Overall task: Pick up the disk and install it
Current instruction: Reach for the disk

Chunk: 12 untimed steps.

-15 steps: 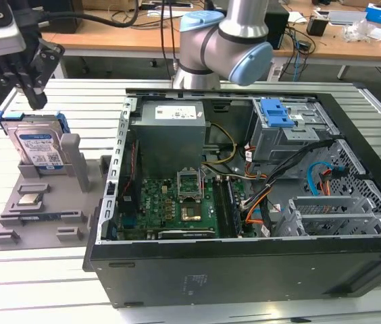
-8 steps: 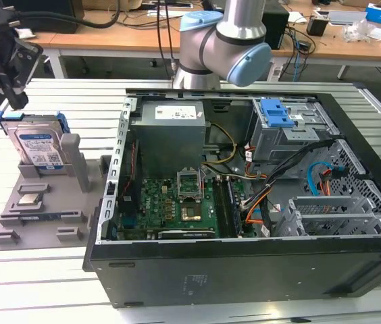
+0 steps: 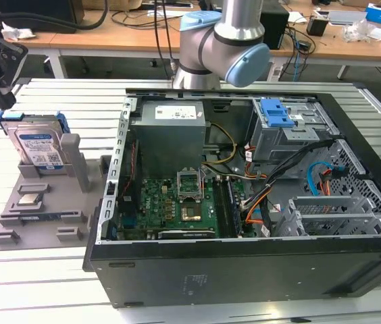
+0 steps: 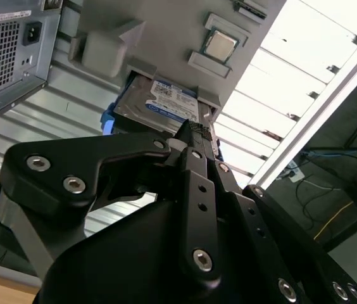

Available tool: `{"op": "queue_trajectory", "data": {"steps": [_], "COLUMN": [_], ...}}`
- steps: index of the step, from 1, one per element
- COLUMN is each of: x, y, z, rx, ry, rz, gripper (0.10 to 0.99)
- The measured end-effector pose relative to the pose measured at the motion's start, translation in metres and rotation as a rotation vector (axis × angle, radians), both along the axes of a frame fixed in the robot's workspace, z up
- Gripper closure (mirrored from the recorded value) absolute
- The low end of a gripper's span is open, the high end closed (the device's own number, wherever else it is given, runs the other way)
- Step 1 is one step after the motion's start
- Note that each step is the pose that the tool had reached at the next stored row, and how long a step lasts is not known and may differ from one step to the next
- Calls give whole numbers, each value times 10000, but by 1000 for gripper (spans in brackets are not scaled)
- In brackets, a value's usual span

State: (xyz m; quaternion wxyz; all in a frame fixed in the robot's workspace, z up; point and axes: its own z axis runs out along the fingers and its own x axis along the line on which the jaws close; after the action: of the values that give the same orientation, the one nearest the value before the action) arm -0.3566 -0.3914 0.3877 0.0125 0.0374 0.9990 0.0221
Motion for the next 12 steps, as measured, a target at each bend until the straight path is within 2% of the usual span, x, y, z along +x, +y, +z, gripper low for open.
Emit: {"op": "queue_trajectory", "data": {"steps": [6,12], "x": [-139,-142], "y": [46,48], "z": [-25,-25], "rx": [0,0], "ry": [0,0], "rz": [-1,0], "gripper": [980,980]}}
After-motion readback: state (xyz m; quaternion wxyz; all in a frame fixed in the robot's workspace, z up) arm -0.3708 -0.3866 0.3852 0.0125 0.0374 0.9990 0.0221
